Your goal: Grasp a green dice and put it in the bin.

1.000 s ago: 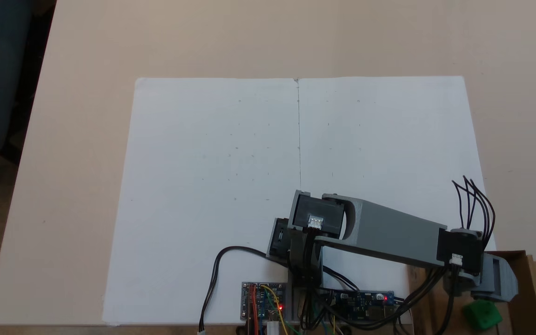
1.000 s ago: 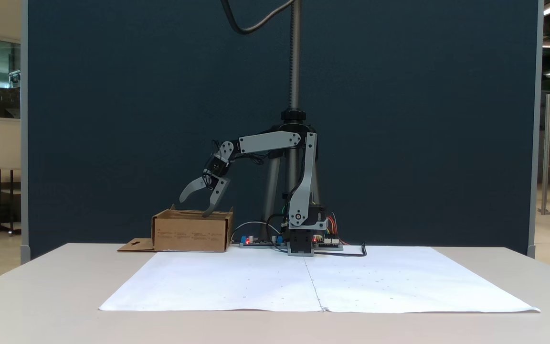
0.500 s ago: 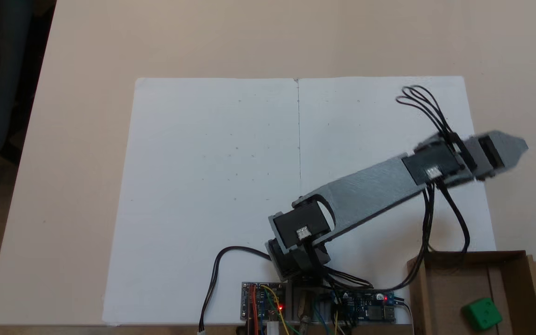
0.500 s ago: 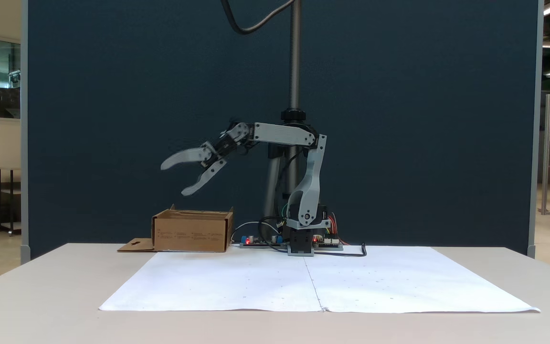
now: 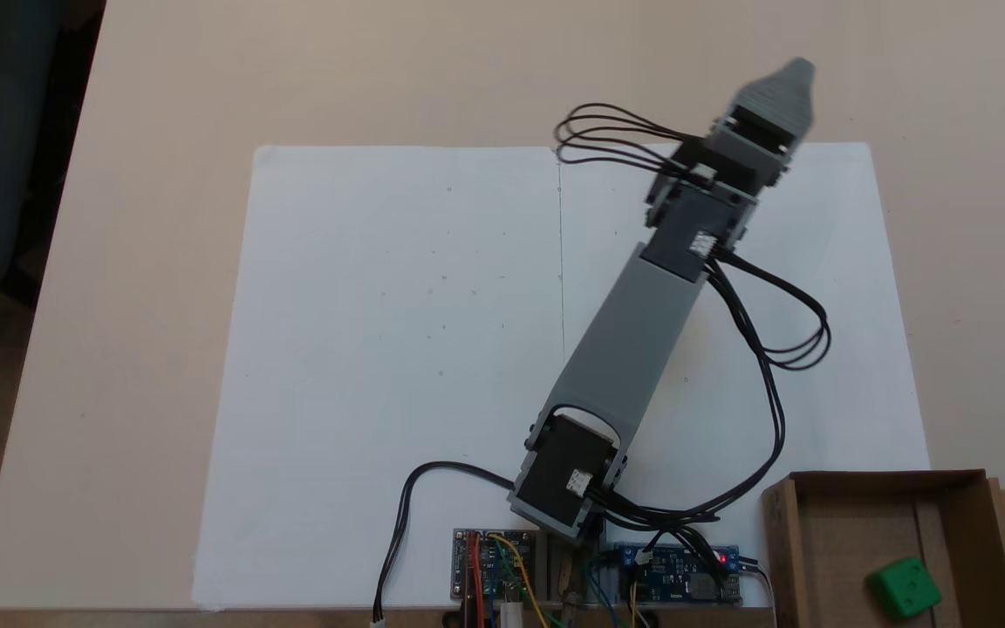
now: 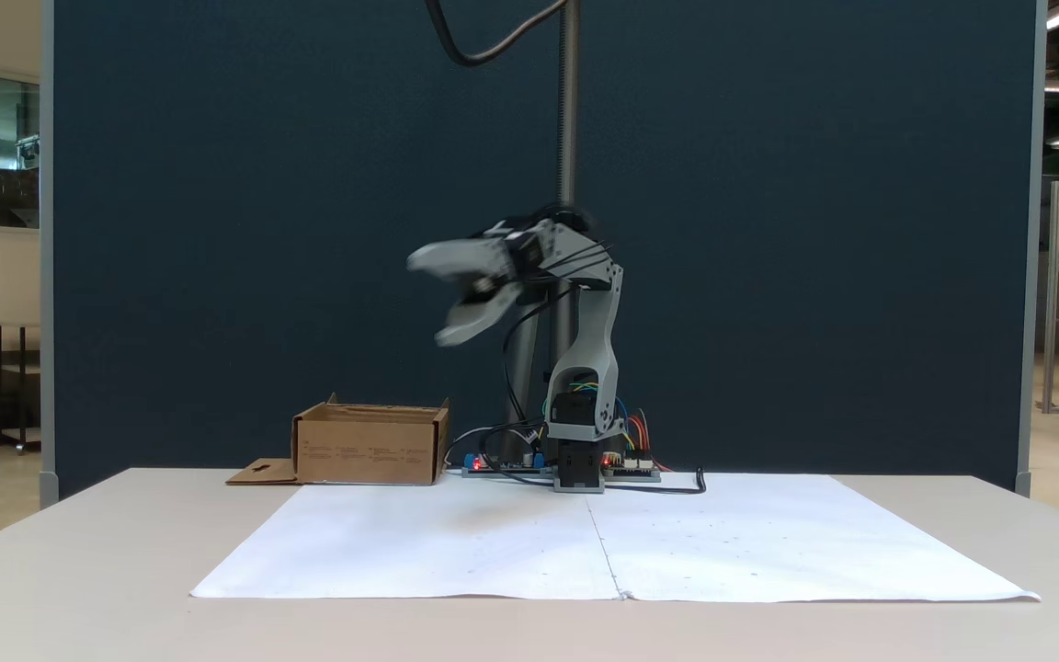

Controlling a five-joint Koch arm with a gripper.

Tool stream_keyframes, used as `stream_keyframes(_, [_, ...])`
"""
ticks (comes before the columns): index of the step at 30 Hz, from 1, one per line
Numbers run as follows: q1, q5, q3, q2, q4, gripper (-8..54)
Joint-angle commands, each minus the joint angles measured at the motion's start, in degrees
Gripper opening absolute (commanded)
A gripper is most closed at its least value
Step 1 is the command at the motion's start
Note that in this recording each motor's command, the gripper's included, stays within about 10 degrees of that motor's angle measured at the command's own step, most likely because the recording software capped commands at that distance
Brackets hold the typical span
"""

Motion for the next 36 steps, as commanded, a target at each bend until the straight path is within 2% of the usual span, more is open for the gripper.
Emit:
stream_keyframes(1, [-4.22,2.55,0.53,3.78,-4.22,44.1])
stream_keyframes(9, [-18.28,1.67,8.26,10.02,-6.77,44.1])
stream_keyframes(25, [-24.79,-5.8,53.79,26.72,-36.02,43.1])
stream_keyframes(36, [-24.87,-7.47,76.73,27.69,-55.88,43.1])
